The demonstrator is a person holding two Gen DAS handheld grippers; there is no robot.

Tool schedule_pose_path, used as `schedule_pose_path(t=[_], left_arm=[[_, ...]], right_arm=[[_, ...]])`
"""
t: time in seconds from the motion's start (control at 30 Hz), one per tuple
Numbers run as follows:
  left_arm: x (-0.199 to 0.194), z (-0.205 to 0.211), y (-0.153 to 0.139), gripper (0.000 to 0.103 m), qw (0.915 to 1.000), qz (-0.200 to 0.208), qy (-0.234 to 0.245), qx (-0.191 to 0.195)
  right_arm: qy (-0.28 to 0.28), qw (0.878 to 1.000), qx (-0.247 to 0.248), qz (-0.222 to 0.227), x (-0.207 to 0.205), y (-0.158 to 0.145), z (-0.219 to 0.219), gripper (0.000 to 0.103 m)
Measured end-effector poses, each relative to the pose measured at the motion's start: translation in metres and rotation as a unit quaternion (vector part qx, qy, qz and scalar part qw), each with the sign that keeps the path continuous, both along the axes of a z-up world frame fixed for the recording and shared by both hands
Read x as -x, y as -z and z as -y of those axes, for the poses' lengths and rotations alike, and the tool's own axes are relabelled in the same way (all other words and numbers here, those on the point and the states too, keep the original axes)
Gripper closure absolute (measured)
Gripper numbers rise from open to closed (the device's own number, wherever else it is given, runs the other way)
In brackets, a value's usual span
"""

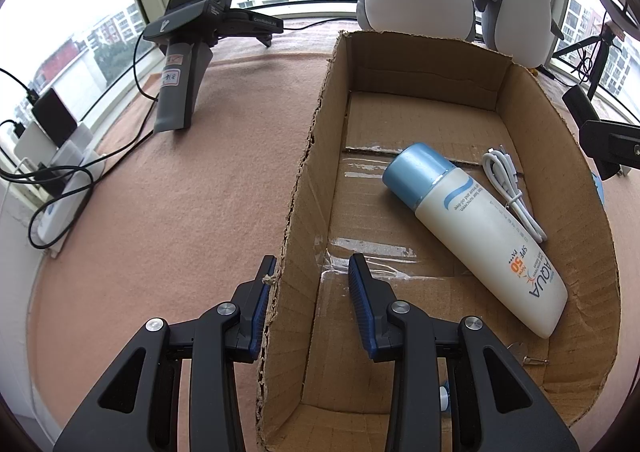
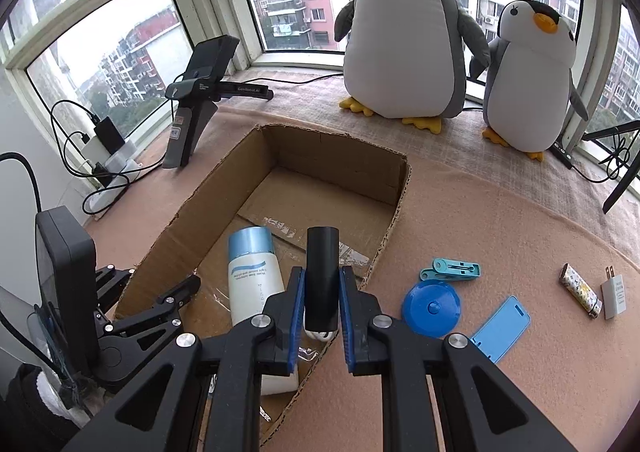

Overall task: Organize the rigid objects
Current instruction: 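Carry the black cylinder into the box and open the right gripper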

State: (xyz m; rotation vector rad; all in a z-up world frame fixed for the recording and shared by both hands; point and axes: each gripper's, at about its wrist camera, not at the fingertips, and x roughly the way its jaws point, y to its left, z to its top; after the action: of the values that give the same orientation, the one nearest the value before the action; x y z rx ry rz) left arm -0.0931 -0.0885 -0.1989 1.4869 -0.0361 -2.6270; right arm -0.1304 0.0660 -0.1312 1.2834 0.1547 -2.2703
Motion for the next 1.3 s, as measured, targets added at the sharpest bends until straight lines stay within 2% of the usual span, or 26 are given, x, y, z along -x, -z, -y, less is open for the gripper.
schedule_pose_path(t=[0.53,0.6,0.63,0.67,1.07,1.3], left_arm=[[0.001,0.002,0.000,0.069,1.0000,0.000,0.000,-0.002],[0.001,0.002,0.000,0.069,1.0000,0.000,0.000,-0.002],[0.001,0.002,0.000,0.069,1.0000,0.000,0.000,-0.002],[0.000,0.002,0.000,0.069,1.0000,0.000,0.000,-0.002],[0.001,0.002,0.000,0.069,1.0000,0.000,0.000,-0.002],[0.001,0.002,0.000,0.069,1.0000,0.000,0.000,-0.003]], right_arm=[[-0.021,1.000,-0.003,-0.002,-0.002,0.007,0.024,0.088],[-0.024,1.000,-0.002,-0.004,-0.002,0.005,0.025,0.076],[-0.021,1.000,-0.001,-0.009,-0.002,0.004,0.025,0.066],[-0.019,1.000,0.000,-0.013,-0.003,0.002,0.024,0.061],[-0.005,1.000,0.010,-0.014,-0.001,-0.006,0.012,0.060],[0.033,0.999,0.020,-0.008,0.003,-0.010,-0.018,0.060]])
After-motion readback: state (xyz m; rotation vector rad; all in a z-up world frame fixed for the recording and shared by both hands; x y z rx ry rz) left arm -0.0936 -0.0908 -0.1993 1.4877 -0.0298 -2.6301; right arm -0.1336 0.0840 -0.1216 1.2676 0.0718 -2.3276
